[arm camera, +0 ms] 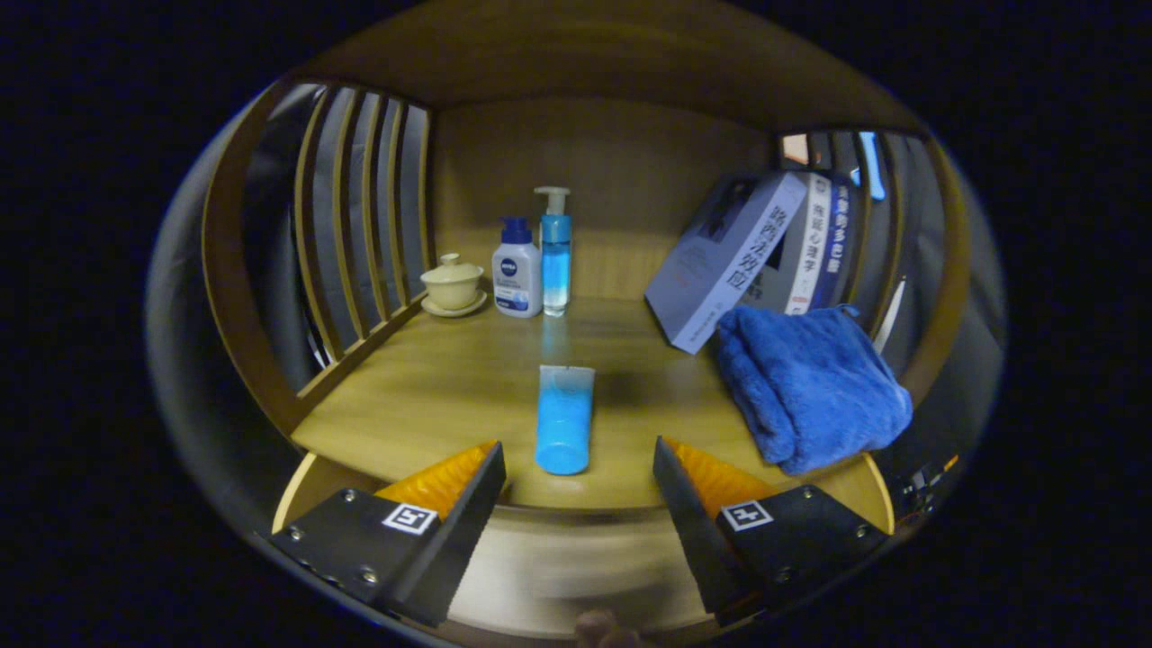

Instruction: Pull open the drawer, take out the items inside it, and place them on the countertop above the cabinet.

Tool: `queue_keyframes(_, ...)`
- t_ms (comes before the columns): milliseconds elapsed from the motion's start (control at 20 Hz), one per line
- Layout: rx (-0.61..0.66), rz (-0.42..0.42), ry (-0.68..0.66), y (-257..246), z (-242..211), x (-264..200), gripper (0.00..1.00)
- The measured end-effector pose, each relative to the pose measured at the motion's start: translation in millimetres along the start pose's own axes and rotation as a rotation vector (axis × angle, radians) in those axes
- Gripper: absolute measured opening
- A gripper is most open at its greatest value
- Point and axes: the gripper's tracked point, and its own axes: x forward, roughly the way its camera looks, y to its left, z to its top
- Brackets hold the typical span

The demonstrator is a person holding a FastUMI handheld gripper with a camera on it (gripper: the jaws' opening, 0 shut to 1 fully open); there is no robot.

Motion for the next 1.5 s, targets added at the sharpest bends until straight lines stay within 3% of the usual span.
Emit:
queue_keyframes(350,0.012,0.008,-0.070,-2.3,-18.1,-98.9,0.99)
queue_keyframes(550,0.006,0.005,-0.057,-5.7,-63.7,-149.1,0.99)
queue_keyframes(700,0.074,0.003,-0.052,-13.0,-96.7,-167.2,0.99)
queue_keyframes(950,0.194,-0.053,-0.111,-47.2,-129.6,-172.7,0.99)
queue_keyframes(1100,0.248,-0.039,-0.127,-51.3,-147.7,-158.4,1.00)
queue_keyframes(1500,0.202,0.007,-0.178,-34.7,-172.1,-135.9,1.00)
